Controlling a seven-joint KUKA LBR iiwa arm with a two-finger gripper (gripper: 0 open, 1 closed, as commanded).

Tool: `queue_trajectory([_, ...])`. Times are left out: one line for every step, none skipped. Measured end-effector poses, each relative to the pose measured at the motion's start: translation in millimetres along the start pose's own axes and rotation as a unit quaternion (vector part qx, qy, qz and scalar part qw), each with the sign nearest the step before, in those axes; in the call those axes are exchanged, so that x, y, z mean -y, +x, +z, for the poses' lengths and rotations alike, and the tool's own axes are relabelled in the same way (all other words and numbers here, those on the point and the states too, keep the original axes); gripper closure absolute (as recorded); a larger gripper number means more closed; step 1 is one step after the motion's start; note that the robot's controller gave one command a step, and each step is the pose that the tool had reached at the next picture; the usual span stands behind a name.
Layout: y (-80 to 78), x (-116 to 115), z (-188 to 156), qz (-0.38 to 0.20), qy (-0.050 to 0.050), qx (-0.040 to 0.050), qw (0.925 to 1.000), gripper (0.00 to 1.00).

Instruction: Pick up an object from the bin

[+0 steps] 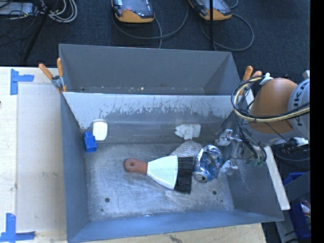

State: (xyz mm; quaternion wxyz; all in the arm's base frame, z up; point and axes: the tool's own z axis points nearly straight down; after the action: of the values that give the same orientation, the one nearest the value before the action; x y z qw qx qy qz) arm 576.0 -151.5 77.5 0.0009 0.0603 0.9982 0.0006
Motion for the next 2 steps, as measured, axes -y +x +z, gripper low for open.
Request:
queue_trajectory([-0.2,0.2,-2.2,0.006,0.0,-0.0004,1.0,0.0])
queue_trajectory([-1.1,-0.8,-2.4,-0.001,0.0,-0.0017,1.0,1.0])
